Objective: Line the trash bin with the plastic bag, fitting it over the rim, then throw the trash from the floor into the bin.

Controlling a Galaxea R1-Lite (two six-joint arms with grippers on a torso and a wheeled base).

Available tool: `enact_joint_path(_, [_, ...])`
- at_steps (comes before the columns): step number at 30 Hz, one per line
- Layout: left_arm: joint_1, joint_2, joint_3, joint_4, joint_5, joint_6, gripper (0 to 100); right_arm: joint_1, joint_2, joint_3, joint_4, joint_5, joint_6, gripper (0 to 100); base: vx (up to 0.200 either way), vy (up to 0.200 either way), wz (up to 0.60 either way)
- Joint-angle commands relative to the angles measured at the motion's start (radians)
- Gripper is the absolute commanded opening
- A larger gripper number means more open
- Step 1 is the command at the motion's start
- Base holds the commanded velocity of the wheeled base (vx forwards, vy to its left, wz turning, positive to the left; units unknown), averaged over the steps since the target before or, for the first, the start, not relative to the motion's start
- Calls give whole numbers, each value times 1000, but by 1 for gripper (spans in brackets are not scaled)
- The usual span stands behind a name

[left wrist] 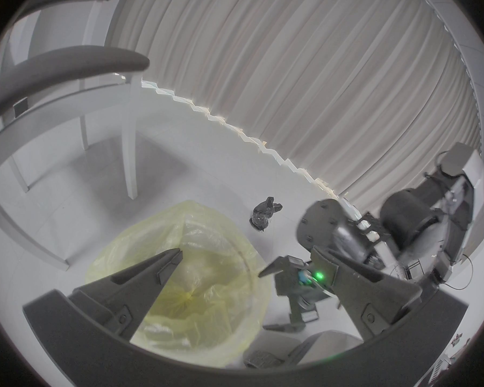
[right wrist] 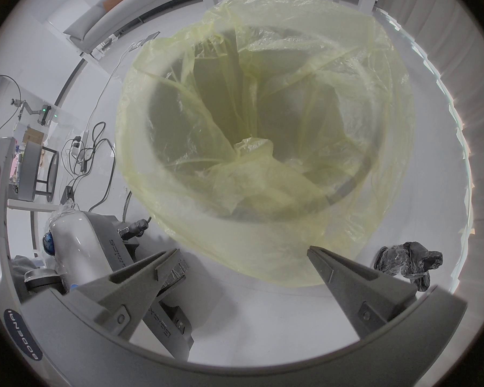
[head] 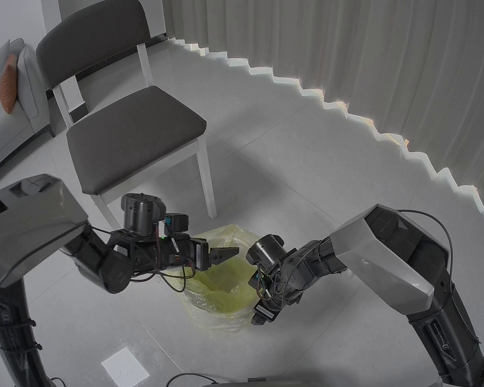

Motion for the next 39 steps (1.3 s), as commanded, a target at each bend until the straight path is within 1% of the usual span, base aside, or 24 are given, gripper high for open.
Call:
enact_joint_path(1, [-13, 224, -208, 73, -5, 1, 100, 1, -41, 73, -25, 0, 1, 100, 0, 0, 0])
enact_joint_path(2, [-7, 265, -280, 96, -5, 1, 100, 0, -60, 94, -40, -2, 1, 100, 0, 0, 0])
enact_joint_path(7, [-3, 337, -430, 214, -5, 1, 100, -6, -110, 153, -72, -2, 1, 100, 0, 0, 0])
enact_joint_path(13, [10, 391, -498, 244, -3, 19, 100, -8, -146, 211, -97, -2, 1, 100, 0, 0, 0])
enact_joint_path(16, [28, 416, -538, 270, 3, 45, 100, -2, -162, 255, -127, -2, 1, 100, 0, 0, 0])
enact_joint_path(17, [53, 434, -571, 280, 21, 53, 100, 3, -172, 288, -154, -7, 1, 100, 0, 0, 0])
enact_joint_path(20, [83, 437, -599, 280, 43, 48, 100, 5, -180, 318, -177, -7, -1, 100, 0, 0, 0])
enact_joint_path(28, [151, 439, -614, 277, 44, 48, 100, 9, -182, 329, -181, -7, -1, 100, 0, 0, 0])
enact_joint_path(32, [160, 448, -627, 282, 44, 48, 100, 11, -183, 332, -180, -7, -1, 100, 0, 0, 0])
enact_joint_path(35, [164, 491, -660, 285, 49, 48, 100, 11, -183, 332, -180, -7, -1, 100, 0, 0, 0])
enact_joint_path(39, [161, 547, -711, 296, 90, 50, 100, 9, -185, 332, -181, -5, -1, 100, 0, 0, 0])
